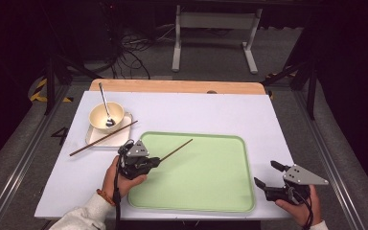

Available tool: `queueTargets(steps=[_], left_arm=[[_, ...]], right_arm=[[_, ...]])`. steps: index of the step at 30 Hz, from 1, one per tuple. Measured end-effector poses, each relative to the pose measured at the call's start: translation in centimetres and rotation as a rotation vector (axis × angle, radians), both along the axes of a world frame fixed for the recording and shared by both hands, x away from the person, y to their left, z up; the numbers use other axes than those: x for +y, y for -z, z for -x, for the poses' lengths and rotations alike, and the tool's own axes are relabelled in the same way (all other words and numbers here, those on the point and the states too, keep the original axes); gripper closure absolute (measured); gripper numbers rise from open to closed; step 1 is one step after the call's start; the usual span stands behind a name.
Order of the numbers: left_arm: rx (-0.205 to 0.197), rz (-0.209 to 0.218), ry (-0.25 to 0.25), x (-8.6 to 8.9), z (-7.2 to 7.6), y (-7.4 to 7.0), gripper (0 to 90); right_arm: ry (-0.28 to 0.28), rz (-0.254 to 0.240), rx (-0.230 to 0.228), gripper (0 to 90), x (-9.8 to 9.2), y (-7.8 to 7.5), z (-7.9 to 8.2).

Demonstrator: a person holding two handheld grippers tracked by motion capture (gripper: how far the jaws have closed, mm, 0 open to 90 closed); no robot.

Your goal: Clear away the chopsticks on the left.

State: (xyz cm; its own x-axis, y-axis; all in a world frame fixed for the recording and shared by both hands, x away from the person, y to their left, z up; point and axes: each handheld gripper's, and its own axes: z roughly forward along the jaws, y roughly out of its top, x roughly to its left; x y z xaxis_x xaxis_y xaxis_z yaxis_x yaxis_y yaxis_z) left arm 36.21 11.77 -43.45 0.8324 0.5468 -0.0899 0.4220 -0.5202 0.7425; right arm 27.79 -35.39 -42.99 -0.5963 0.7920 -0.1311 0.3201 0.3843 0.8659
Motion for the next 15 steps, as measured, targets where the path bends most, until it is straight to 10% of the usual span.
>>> queueTargets(steps=[15], left_arm=[[0.028, -0.022, 0.016, -0.4, -0.8, 1.4, 84.9]], right_arm=[[-0.003, 0.010, 0.004, 16.3, 0.0, 0.1, 0.0]])
